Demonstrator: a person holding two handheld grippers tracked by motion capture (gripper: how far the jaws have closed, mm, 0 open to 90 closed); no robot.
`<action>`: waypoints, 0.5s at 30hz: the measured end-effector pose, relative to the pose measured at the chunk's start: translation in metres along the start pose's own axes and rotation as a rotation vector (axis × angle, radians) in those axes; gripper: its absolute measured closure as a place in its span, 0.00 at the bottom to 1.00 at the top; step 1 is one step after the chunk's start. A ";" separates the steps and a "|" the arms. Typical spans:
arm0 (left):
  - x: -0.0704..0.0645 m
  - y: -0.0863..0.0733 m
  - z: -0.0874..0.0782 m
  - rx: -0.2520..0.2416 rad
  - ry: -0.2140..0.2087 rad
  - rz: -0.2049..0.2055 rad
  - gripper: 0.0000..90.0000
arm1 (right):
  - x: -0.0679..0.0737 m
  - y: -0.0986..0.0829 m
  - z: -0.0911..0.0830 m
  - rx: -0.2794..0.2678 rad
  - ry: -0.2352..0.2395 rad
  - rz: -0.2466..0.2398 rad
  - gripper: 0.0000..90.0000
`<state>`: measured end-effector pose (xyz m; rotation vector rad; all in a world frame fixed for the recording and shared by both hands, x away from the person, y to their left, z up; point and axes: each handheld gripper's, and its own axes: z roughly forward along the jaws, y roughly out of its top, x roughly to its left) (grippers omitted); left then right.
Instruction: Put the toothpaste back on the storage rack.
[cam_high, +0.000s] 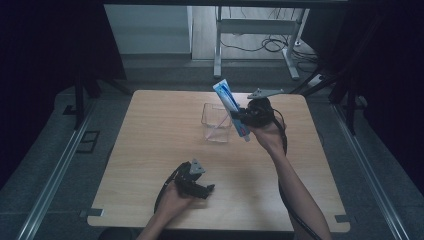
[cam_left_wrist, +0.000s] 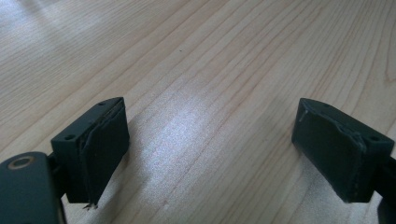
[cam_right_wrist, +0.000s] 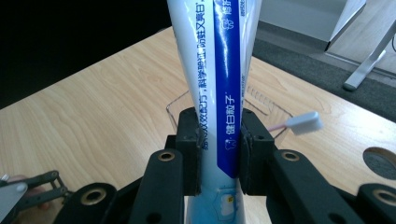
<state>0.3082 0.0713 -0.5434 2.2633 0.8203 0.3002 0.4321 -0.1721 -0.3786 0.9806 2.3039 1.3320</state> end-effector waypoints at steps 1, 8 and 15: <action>0.000 0.000 0.000 0.000 -0.001 -0.001 0.12 | 0.000 0.001 0.001 -0.004 -0.001 0.001 0.81; 0.000 0.000 0.000 0.000 -0.001 0.000 0.12 | 0.001 0.009 0.010 -0.027 -0.007 -0.003 0.81; 0.000 0.000 0.000 0.000 -0.001 0.000 0.12 | 0.002 0.016 0.019 -0.052 -0.010 -0.008 0.81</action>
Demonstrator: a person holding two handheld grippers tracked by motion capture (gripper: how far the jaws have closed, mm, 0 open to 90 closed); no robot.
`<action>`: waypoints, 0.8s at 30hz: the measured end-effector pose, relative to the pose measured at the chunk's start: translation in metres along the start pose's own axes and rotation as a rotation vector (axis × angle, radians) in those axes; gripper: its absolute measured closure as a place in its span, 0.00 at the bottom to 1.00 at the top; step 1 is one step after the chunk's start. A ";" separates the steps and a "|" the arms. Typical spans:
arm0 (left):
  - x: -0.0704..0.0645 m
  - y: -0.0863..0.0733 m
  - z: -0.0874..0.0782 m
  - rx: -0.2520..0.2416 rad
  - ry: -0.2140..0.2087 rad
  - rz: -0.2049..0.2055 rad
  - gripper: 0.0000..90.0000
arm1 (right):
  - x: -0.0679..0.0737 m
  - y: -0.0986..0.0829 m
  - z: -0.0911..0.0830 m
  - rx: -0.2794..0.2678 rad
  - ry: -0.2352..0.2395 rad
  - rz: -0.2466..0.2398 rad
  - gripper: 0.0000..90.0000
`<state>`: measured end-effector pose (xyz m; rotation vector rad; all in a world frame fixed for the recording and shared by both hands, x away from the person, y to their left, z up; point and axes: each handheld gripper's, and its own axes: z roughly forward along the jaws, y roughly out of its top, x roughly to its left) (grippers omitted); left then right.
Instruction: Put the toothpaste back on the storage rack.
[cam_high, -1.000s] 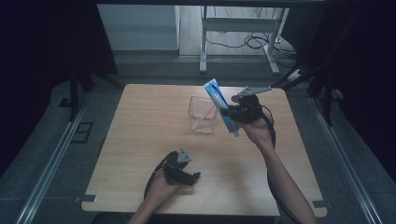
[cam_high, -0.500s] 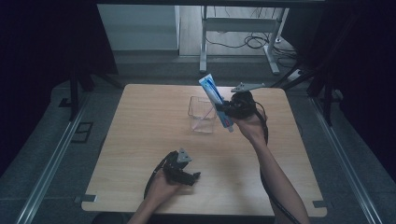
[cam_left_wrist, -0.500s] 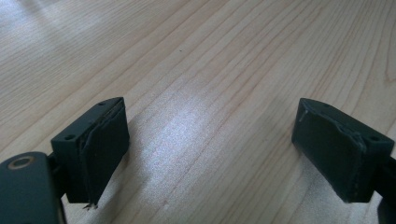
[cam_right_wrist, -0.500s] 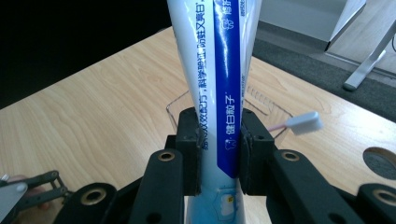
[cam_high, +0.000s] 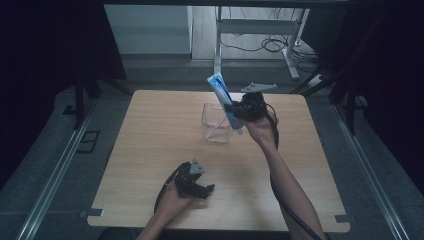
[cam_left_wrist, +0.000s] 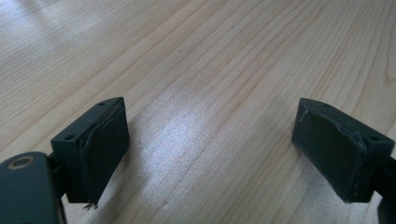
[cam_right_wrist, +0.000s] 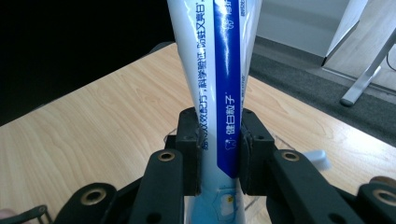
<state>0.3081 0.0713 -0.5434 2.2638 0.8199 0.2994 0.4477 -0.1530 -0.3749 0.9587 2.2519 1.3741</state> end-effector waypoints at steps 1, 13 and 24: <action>0.000 0.000 0.000 0.000 0.000 0.000 0.12 | 0.000 0.001 0.002 -0.004 -0.002 0.000 0.81; 0.000 0.000 0.000 0.000 -0.002 0.001 0.12 | -0.002 0.006 0.018 -0.033 -0.025 0.027 0.81; 0.000 0.000 0.000 -0.002 -0.002 -0.001 0.12 | 0.001 0.017 0.033 -0.049 -0.034 0.012 0.81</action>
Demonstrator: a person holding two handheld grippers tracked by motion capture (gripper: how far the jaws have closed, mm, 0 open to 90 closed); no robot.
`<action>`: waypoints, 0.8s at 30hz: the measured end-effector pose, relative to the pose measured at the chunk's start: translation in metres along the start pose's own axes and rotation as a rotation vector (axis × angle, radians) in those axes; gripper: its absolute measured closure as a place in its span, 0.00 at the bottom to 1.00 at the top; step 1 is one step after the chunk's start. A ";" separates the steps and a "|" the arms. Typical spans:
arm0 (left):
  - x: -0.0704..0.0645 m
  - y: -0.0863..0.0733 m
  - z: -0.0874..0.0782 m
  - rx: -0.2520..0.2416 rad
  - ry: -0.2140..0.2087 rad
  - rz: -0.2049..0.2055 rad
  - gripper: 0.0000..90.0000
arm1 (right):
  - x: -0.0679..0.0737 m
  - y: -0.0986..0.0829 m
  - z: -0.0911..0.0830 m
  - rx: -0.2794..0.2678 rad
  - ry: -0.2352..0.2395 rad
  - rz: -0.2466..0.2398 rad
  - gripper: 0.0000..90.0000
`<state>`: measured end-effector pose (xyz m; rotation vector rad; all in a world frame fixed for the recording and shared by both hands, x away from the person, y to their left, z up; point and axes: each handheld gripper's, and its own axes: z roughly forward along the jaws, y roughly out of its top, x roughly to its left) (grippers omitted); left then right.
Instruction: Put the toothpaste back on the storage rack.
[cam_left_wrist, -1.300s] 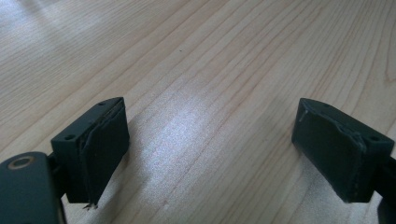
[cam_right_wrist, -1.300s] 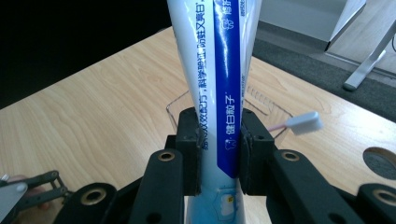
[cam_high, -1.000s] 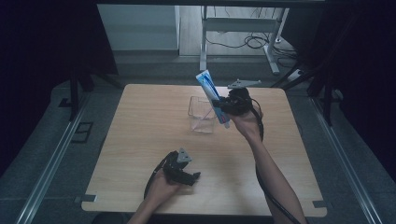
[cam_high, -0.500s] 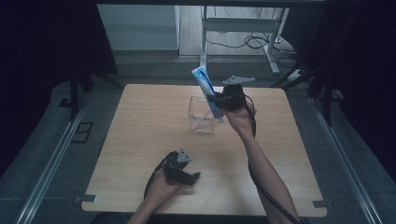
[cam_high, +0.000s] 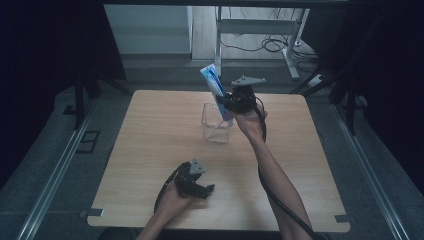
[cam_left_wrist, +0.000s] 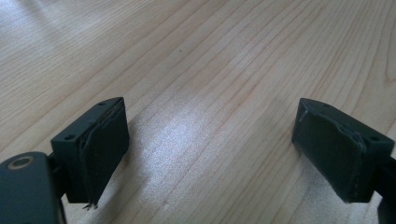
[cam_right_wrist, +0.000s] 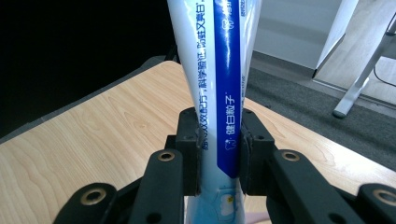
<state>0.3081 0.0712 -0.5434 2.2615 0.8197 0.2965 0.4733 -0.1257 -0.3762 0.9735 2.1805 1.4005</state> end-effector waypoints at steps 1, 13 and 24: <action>0.000 0.000 0.000 0.000 0.000 0.000 0.12 | 0.001 0.000 0.002 0.002 -0.002 -0.004 0.81; 0.000 0.000 0.000 0.000 0.001 0.001 0.12 | 0.002 -0.008 0.029 0.025 -0.009 -0.028 0.81; 0.000 0.000 0.000 0.002 0.001 0.003 0.12 | 0.000 -0.021 0.047 0.048 -0.020 -0.029 0.81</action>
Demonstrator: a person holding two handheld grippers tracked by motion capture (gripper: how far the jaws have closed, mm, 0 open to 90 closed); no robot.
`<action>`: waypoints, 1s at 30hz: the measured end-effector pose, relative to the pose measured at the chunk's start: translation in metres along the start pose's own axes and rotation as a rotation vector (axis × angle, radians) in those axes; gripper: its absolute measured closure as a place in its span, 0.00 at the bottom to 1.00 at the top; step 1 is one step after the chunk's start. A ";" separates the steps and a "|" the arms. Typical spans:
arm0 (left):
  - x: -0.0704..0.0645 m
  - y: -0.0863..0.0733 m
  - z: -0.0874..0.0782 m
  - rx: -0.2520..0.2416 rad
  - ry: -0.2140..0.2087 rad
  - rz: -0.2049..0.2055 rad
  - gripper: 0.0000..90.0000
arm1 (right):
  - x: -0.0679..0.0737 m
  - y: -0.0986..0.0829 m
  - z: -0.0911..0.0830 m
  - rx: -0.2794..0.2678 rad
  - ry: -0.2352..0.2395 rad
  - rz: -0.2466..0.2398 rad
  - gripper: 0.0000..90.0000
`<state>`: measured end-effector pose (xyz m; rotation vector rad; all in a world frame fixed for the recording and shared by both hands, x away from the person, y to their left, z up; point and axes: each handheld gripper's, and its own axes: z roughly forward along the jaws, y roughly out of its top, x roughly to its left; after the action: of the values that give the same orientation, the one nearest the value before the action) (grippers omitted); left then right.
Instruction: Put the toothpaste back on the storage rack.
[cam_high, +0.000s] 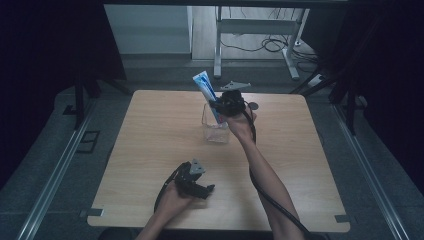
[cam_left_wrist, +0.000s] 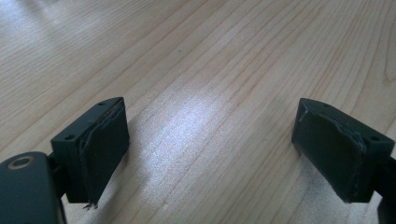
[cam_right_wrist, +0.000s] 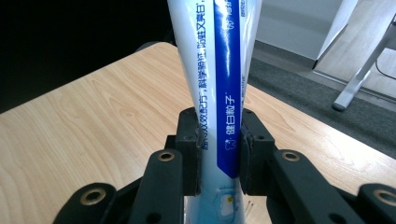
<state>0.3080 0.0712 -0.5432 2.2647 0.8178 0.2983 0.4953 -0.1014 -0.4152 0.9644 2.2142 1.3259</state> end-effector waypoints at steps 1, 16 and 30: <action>0.000 0.000 0.000 0.000 -0.001 0.000 0.12 | -0.001 -0.001 0.001 0.004 0.000 0.001 0.81; 0.000 0.000 0.000 0.003 -0.001 0.000 0.12 | -0.004 -0.017 0.012 0.048 -0.012 0.009 0.80; 0.000 0.000 0.000 0.003 -0.001 0.000 0.12 | -0.004 -0.029 0.023 0.109 -0.038 -0.011 0.79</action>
<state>0.3078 0.0713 -0.5431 2.2673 0.8183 0.2958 0.5025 -0.0995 -0.4516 1.0060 2.2792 1.1829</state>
